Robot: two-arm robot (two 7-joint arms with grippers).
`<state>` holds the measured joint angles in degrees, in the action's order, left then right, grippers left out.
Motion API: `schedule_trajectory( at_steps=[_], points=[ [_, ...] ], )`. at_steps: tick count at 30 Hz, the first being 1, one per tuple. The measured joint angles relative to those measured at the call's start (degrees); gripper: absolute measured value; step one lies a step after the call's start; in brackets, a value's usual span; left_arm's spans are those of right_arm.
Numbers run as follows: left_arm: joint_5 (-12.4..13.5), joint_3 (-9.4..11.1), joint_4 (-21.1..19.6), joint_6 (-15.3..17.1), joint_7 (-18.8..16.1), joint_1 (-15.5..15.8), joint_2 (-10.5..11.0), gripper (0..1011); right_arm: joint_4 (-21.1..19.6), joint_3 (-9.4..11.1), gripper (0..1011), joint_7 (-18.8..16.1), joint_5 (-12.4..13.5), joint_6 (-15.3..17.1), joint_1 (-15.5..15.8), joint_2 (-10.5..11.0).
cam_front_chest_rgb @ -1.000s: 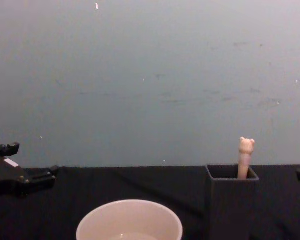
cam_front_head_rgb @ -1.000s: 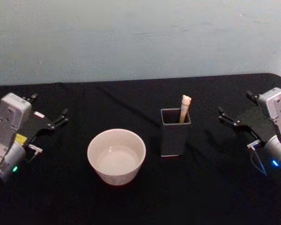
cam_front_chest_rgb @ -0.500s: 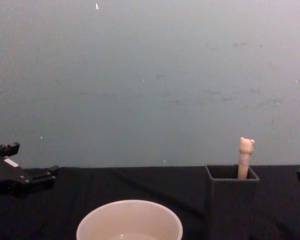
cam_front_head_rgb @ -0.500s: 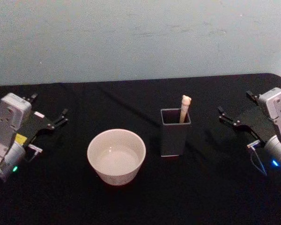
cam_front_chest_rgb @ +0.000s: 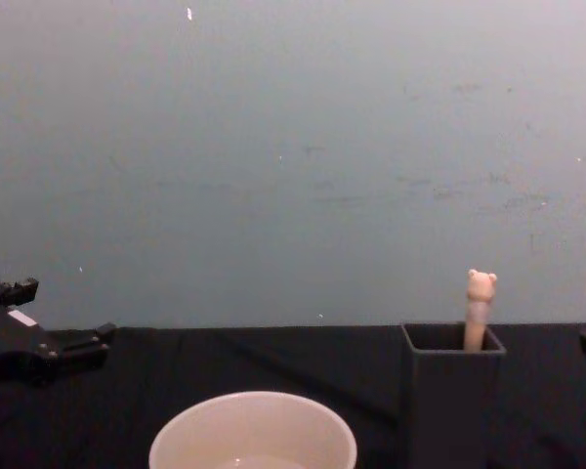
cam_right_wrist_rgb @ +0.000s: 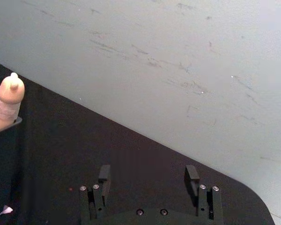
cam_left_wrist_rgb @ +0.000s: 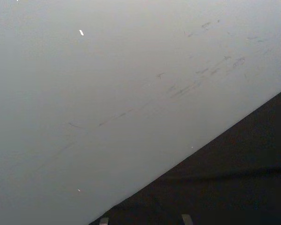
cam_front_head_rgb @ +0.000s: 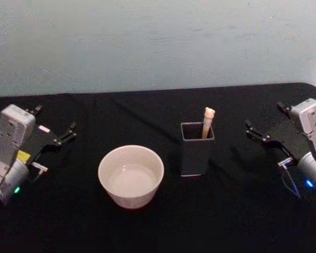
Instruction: Pick up the stirring spoon with one hand, stir inside the cup, then place it back in its original position.
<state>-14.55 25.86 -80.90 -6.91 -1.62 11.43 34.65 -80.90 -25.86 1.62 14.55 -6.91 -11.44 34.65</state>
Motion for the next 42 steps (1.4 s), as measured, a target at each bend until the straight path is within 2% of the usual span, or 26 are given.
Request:
schedule_trajectory(
  at_steps=[5,9,15,23,29,35,42],
  points=[
    [0.0,0.0,0.0,0.0,0.0,0.0,0.0,1001,0.0,0.01,1002,0.0,0.0,0.0,0.01,0.0],
    [0.0,0.0,0.0,0.0,0.0,0.0,0.0,1001,-0.15,0.94,1002,-1.91,0.88,0.04,0.22,0.1],
    [0.0,0.0,0.0,0.0,0.0,0.0,0.0,1001,-2.64,3.17,1002,-5.93,4.57,1.05,1.95,1.17],
    [0.0,0.0,0.0,0.0,0.0,0.0,0.0,1001,-8.96,6.13,1002,-13.54,10.43,1.91,6.3,4.48],
    [0.0,0.0,0.0,0.0,0.0,0.0,0.0,1001,-12.73,7.16,1002,-18.32,13.24,2.13,8.67,5.85],
    [0.0,0.0,0.0,0.0,0.0,0.0,0.0,1001,-14.25,7.18,1002,-20.86,14.02,2.75,9.23,5.68],
    [0.0,0.0,0.0,0.0,0.0,0.0,0.0,1002,-13.75,6.44,1002,-22.08,13.32,3.74,7.83,3.51]
  ],
)
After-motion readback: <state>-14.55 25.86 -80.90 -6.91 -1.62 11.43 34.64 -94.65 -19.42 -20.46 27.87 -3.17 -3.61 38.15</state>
